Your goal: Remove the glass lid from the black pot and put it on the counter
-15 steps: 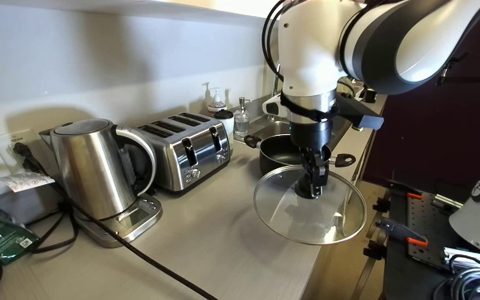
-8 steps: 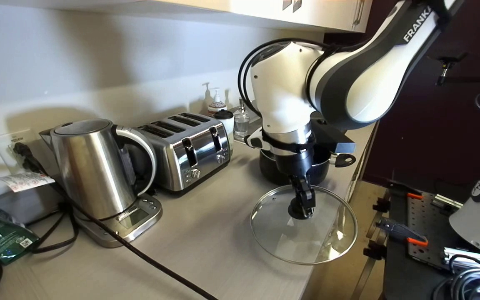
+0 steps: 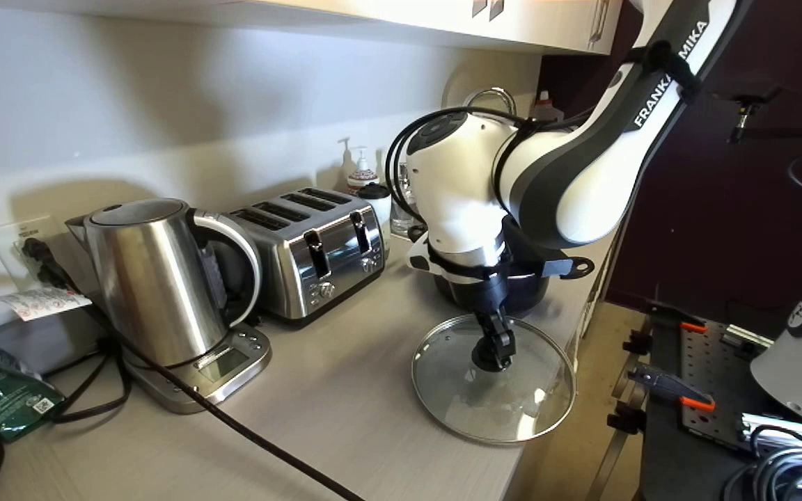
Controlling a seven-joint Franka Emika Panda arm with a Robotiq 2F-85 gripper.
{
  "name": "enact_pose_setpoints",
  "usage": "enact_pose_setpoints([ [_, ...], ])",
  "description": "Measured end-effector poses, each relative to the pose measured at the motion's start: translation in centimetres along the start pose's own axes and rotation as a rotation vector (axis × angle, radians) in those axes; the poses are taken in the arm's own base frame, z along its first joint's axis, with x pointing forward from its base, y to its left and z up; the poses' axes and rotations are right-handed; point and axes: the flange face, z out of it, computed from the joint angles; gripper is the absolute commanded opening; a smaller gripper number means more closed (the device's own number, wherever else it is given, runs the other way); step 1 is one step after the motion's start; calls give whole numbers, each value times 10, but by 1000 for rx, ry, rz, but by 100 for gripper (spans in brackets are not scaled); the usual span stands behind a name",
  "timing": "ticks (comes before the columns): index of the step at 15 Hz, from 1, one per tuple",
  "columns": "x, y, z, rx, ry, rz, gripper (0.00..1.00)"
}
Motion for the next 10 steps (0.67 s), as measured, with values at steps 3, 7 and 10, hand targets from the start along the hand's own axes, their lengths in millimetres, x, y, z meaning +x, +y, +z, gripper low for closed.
enact_pose_setpoints([
  [3,1,-4,6,-5,-10,-17,25],
  [7,2,-9,11,-4,-18,-34,25],
  [10,3,-11,11,-5,-19,-41,25],
])
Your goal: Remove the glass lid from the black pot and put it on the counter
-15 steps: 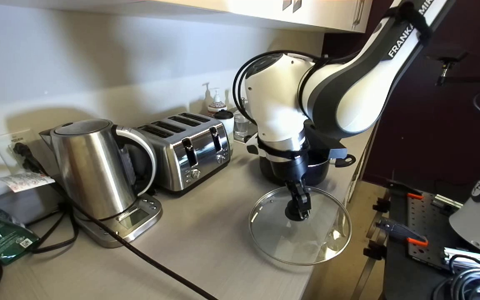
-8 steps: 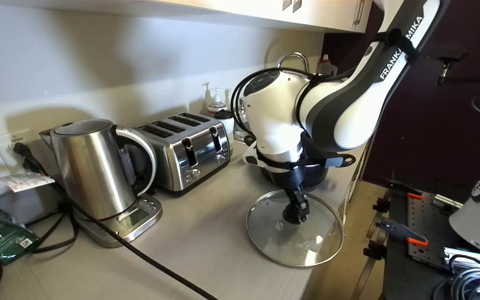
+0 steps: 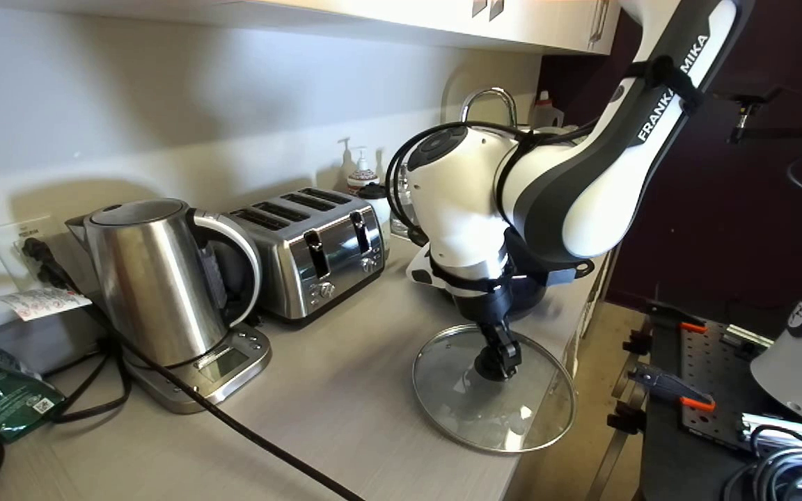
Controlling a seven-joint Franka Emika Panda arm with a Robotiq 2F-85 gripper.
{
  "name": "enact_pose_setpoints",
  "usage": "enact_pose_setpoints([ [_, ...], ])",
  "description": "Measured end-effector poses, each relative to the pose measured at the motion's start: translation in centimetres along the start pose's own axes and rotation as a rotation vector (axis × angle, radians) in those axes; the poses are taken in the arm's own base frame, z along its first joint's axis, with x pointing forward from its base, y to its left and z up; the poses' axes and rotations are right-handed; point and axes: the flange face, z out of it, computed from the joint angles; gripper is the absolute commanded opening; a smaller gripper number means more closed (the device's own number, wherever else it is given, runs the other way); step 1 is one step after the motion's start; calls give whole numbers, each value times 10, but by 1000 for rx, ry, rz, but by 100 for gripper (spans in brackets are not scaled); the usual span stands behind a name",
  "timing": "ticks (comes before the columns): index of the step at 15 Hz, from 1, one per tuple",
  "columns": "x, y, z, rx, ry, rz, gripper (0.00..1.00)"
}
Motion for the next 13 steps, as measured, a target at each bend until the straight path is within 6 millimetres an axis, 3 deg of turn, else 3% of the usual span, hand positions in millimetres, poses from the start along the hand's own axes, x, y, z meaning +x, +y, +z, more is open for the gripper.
enact_pose_setpoints([
  [1,0,0,0,0,0,-1,34],
  [2,0,0,0,0,0,-1,75],
  [7,0,-1,0,-2,-1,-4,99],
  [13,1,-4,-2,-6,3,-11,100],
])
